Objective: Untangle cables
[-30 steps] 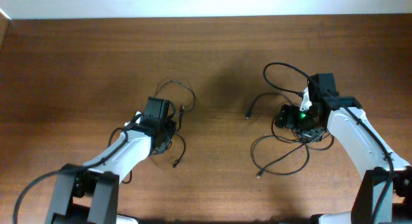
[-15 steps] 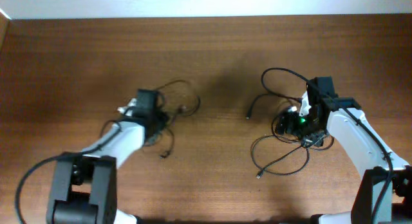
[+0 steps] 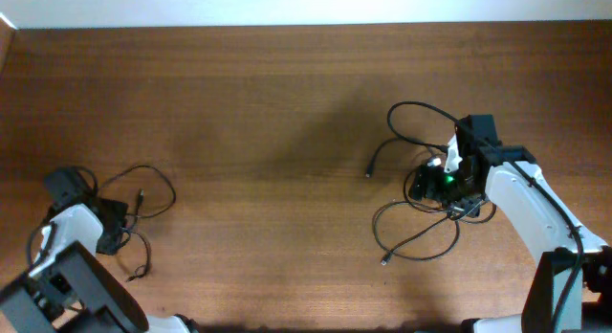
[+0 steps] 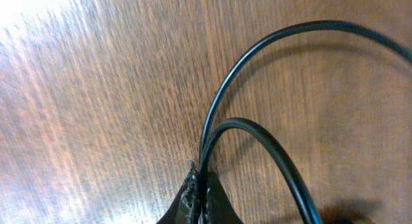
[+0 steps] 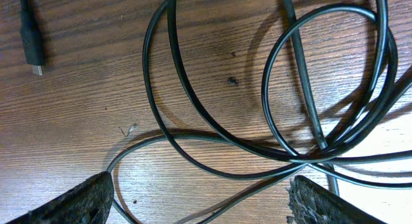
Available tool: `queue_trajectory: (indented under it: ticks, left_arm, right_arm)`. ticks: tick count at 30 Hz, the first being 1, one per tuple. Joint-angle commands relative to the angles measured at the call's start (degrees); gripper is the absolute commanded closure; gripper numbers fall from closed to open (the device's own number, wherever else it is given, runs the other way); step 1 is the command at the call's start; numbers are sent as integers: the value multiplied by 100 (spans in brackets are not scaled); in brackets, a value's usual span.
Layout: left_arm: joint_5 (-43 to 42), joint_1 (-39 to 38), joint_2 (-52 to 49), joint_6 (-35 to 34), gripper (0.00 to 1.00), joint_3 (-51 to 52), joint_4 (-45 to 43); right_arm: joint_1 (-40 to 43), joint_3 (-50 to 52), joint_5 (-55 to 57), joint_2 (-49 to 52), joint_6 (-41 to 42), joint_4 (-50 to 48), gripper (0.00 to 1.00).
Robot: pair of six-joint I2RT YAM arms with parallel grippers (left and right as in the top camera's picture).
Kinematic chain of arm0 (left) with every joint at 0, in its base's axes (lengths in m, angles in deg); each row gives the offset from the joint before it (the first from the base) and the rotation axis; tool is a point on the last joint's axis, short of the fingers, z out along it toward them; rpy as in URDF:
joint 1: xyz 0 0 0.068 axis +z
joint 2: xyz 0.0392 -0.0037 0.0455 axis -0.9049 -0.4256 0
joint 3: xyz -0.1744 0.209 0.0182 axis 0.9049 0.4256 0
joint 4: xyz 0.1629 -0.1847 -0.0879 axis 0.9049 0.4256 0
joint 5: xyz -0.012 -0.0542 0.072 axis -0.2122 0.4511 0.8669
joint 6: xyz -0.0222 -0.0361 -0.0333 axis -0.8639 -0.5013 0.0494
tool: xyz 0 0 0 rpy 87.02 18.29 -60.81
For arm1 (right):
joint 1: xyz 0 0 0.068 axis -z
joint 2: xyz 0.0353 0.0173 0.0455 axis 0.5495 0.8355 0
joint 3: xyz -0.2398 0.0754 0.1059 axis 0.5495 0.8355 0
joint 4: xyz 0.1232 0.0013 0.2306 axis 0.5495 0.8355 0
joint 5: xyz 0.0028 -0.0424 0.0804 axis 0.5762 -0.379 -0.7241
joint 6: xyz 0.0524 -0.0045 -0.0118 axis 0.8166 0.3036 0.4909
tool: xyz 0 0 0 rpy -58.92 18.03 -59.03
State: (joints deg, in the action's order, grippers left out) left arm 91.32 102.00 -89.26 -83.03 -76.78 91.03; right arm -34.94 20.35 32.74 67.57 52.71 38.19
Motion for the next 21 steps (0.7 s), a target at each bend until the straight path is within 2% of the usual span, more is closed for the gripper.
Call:
queue_trajectory:
  ticks: [1, 2, 3, 5, 7, 10, 12, 13, 15, 16, 19, 20, 21]
  left_arm:
    - [-623, 20, 890, 782, 79, 24, -363]
    - [-822, 20, 1185, 815, 48, 22, -549]
    - [-1067, 20, 1410, 988, 40, 11, -702]
    - [-1683, 20, 1891, 1196, 34, -59, -918]
    - [-2044, 15, 2197, 1198, 34, -61, -894]
    - [-2444, -111, 2284, 1213, 32, -59, -275]
    - [-3036, -323, 2284, 1213, 11, -59, 208]
    - [-3209, -435, 2284, 1213, 9, -59, 323]
    - [-4017, -997, 2284, 1222, 6, -59, 509]
    - [-4382, -1488, 2284, 1300, 6, -59, 490]
    - [-3930, -3073, 2284, 1298, 6, -59, 437]
    - [-3571, -3700, 2284, 1296, 5, -59, 400]
    - [-3362, -4192, 2284, 1296, 2, -59, 317]
  right_arm:
    - [-31, 35, 26, -168, -59, -37, 12]
    - [-31, 33, 26, -302, -61, -4, 12]
    - [-31, 35, 24, -433, -59, 42, 12]
    - [-31, 33, -57, -807, -61, 160, 12]
    - [-31, 33, -238, -1058, -61, 221, 11]
    - [-33, 35, -295, -1180, -61, 487, 12]
    - [-31, 35, -295, -1180, -59, 671, 10]
    - [-33, 35, -299, -1180, -59, 691, 9]
    - [-33, 35, -313, -1178, -59, 634, 7]
    - [-33, 35, -315, -1174, -59, 498, 2]
    - [-31, 37, -269, -1016, -61, 17, 3]
    - [-31, 63, -249, -800, -111, -295, 6]
    - [-33, 105, -254, -643, -151, -518, 14]
